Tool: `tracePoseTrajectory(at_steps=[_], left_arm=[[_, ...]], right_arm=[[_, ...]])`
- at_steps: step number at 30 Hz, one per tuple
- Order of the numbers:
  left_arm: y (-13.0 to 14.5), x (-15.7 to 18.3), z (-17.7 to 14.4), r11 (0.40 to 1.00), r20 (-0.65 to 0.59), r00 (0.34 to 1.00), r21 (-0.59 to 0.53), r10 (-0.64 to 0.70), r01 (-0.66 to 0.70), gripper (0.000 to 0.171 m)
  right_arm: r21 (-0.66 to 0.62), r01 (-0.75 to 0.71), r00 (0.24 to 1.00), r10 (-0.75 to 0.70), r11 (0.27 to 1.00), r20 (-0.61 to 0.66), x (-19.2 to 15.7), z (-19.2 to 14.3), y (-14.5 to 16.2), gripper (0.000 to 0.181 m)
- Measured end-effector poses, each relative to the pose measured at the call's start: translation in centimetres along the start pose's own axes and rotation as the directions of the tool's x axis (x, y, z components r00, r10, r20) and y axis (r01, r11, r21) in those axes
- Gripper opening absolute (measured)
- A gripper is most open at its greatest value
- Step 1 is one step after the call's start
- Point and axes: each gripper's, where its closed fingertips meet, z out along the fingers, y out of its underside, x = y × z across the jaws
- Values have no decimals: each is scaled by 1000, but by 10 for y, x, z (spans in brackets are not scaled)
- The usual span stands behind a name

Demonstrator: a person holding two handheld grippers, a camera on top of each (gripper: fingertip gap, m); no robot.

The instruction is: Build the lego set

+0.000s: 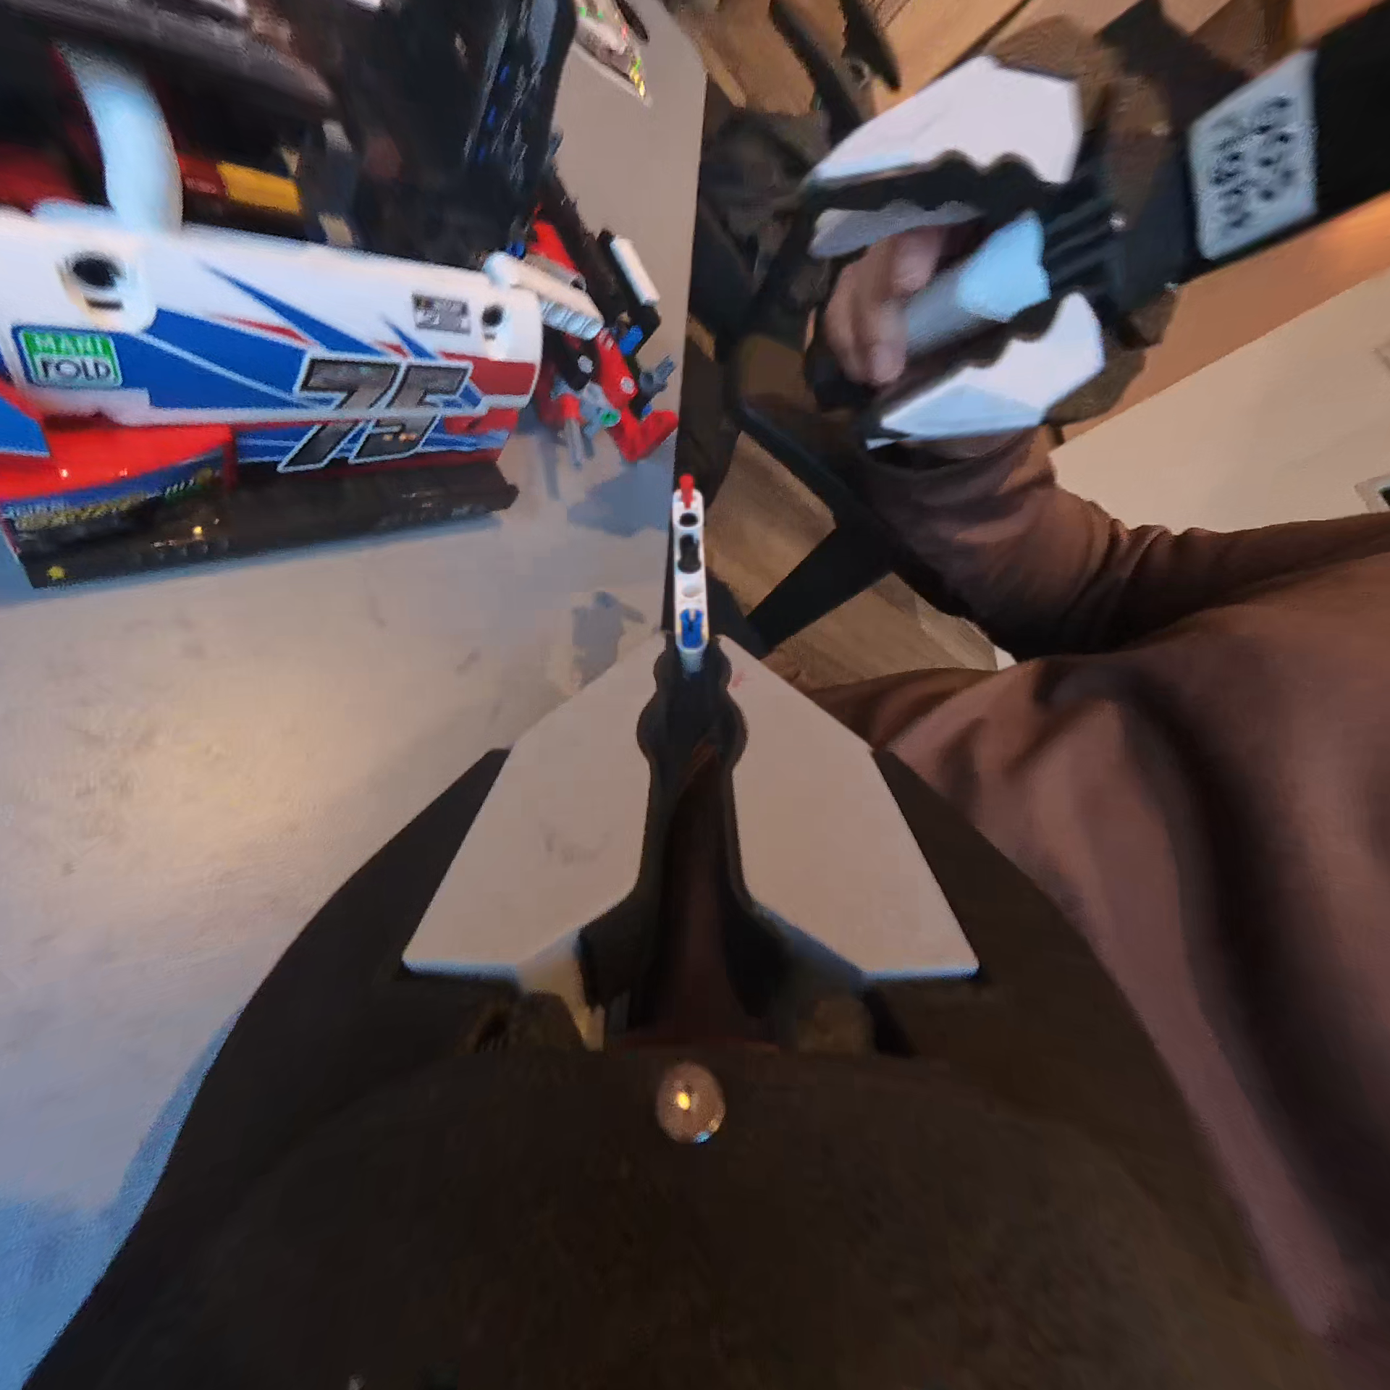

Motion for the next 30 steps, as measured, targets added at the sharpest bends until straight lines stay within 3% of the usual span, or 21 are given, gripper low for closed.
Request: tracePoseTrajectory(at_steps=[4,7,14,22,30], left_arm=[[0,2,9,999,-14,1000,-44,-22,21,4],[-1,0,15,998,2,1000,-64,-13,13,4],[1,4,20,994,-64,993,-60,-97,93,4],[2,9,21,990,-121,985,-86,-126,116,4],[-7,4,26,995,-51,998,-94,-21,16,5]], right_arm=[[-165,299,952,-306,940,-22,-21,7,14,38],[-194,385,923,-382,902,54,-45,17,23,30],[-281,516,848,-529,809,37,-49,29,35,18],[-333,576,797,-603,746,27,-44,32,40,9],[-349,429,891,-454,833,12,-35,29,45,8]])
